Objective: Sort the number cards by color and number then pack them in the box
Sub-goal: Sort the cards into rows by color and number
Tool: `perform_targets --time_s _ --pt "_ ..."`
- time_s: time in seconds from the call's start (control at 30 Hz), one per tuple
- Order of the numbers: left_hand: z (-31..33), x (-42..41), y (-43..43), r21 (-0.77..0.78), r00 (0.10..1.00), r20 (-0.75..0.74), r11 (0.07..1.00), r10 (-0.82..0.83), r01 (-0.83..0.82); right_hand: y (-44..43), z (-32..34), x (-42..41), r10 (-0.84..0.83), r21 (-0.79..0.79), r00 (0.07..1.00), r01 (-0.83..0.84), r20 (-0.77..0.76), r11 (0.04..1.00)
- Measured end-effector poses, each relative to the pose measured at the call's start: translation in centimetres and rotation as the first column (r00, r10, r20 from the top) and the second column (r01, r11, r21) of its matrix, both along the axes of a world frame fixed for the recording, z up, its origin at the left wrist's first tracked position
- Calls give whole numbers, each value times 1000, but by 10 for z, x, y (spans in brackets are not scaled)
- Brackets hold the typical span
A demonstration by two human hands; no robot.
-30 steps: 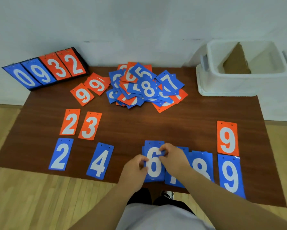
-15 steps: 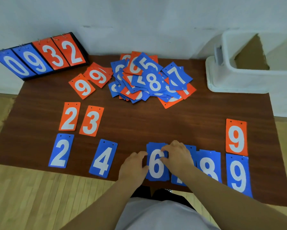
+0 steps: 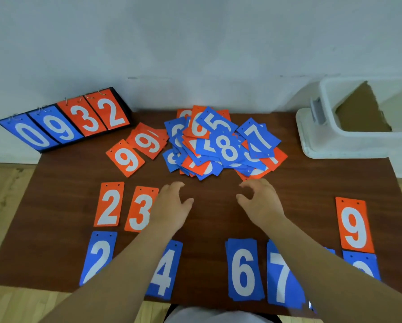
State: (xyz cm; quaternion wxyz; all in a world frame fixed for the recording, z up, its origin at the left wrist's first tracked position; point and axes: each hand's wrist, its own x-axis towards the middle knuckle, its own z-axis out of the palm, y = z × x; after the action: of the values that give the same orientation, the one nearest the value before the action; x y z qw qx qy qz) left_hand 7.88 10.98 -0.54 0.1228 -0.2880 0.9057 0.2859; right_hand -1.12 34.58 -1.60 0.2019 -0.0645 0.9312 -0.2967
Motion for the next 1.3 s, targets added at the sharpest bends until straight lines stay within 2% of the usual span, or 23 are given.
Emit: perform_targets --time_s 0.23,0.37,0.53,0.63,0.73,1.0,1.13,1.23,1.3 --pt "-2 -75 -26 -2 995 -78 998 -65 65 -23 1 -58 -218 -82 976 215 -24 973" --pt "-13 -123 -23 2 994 -96 999 -46 46 -23 -11 -94 -283 -20 959 282 -12 959" --pt "-34 -170 -14 21 995 -85 999 52 -50 -33 -26 -128 -282 159 959 280 -8 947" --pt "-48 -184 -9 -26 995 -53 996 80 -82 -32 -30 -156 -306 197 949 316 -82 928" --pt "-58 -189 -6 -33 992 -58 993 115 -117 -27 -38 -180 -287 230 954 299 -84 926" --pt "-67 -187 -8 139 968 -189 980 168 -143 -15 -39 -192 -269 360 963 254 -9 898" --pt "-59 -181 -13 166 964 -157 968 215 -189 -5 -43 -180 -352 261 936 343 -13 902" --pt "-55 -169 -21 197 958 -141 956 249 -219 3 -40 -168 -460 72 888 458 23 886" --pt "-51 -158 -28 195 957 -98 948 275 -252 6 -34 -157 -553 -54 832 555 47 830"
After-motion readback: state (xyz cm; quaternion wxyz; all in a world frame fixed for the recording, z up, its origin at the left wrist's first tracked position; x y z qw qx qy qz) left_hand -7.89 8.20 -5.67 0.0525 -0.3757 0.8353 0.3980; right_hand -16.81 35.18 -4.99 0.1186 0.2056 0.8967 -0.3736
